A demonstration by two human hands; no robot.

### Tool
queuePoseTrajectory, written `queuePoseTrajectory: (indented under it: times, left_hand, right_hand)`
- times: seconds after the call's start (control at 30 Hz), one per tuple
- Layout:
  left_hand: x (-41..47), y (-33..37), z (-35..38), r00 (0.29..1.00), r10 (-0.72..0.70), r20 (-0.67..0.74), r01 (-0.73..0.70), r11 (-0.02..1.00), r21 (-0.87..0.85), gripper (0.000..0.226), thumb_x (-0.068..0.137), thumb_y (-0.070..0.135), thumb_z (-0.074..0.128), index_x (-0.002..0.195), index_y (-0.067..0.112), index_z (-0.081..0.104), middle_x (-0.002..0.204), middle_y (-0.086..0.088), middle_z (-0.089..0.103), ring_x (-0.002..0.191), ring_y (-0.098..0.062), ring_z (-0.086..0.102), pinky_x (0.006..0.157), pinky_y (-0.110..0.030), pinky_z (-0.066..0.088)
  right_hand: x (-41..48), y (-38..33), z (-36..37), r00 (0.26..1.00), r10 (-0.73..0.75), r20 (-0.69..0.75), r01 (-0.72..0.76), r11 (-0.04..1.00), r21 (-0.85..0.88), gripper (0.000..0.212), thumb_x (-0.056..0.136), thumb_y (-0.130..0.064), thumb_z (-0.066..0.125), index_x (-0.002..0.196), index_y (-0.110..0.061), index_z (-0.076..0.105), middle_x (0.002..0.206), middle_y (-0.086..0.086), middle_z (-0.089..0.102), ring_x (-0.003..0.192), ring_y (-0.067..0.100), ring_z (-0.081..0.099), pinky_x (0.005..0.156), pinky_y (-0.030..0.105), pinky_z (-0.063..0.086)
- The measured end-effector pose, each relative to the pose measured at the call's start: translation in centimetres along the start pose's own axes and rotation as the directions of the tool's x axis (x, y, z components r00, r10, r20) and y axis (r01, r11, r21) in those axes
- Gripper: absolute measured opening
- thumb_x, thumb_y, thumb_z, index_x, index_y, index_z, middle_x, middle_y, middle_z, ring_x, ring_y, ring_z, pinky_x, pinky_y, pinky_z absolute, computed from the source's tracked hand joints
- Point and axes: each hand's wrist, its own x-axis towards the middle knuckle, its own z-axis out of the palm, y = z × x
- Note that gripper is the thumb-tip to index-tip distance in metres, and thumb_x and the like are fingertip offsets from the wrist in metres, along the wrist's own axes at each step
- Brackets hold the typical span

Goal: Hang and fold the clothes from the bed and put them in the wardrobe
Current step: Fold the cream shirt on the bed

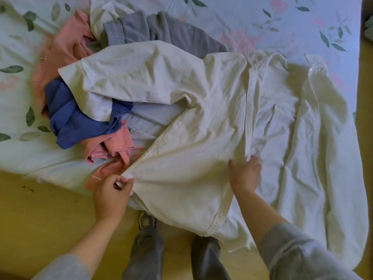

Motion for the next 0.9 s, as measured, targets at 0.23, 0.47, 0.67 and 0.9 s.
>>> queuePoseTrajectory:
  times: [0.23,0.47,0.67,0.9]
  left_hand:
    - [1.3,1.0,1.2,0.999,-0.024,0.041,0.023,0.999,0.034,0.031,0.073,0.017,0.081,0.086,0.015,0.052,0.09,-0.005,0.059,0.077,-0.028,0.056,0.063,-0.036,0.043]
    - [3.0,2.0,0.8,0.983,0.057,0.174,-0.073,0.993,0.088,0.025,0.076,0.036,0.079,0.068,0.022,0.059,0.065,0.008,0.057,0.062,-0.012,0.053,0.052,-0.027,0.034]
    - [4.8,1.4,0.9,0.993,0.074,0.088,-0.073,0.997,-0.016,0.032,0.078,0.027,0.077,0.058,0.025,0.053,0.055,0.008,0.054,0.056,-0.012,0.051,0.051,-0.022,0.032]
    - [6.9,1.9,1.5,1.0,-0.017,0.0,0.017,1.0,-0.018,0.038,0.086,0.02,0.071,0.06,0.014,0.043,0.053,0.001,0.044,0.049,-0.017,0.042,0.049,-0.027,0.029]
  right_hand:
    - [2.6,-7.0,2.1,0.881,-0.455,0.127,0.471,0.867,-0.161,0.047,0.095,-0.032,0.056,0.136,-0.011,0.05,0.135,0.008,0.051,0.121,0.025,0.05,0.103,0.039,0.041]
    - [5.2,-16.4,6.4,0.857,-0.479,0.191,0.513,0.831,-0.215,0.052,0.089,-0.043,0.061,0.125,-0.008,0.046,0.118,0.009,0.053,0.1,0.027,0.058,0.072,0.032,0.041]
    - [8.2,-20.2,9.6,0.889,-0.438,0.133,0.449,0.89,-0.074,0.005,0.089,-0.006,0.048,0.092,-0.01,0.047,0.082,0.0,0.051,0.075,0.02,0.05,0.065,0.028,0.039]
    - [9.5,-23.9,12.3,0.868,-0.436,0.236,0.451,0.893,-0.007,0.04,0.092,-0.005,0.046,0.132,-0.007,0.047,0.077,-0.006,0.048,0.075,0.016,0.054,0.059,0.021,0.039]
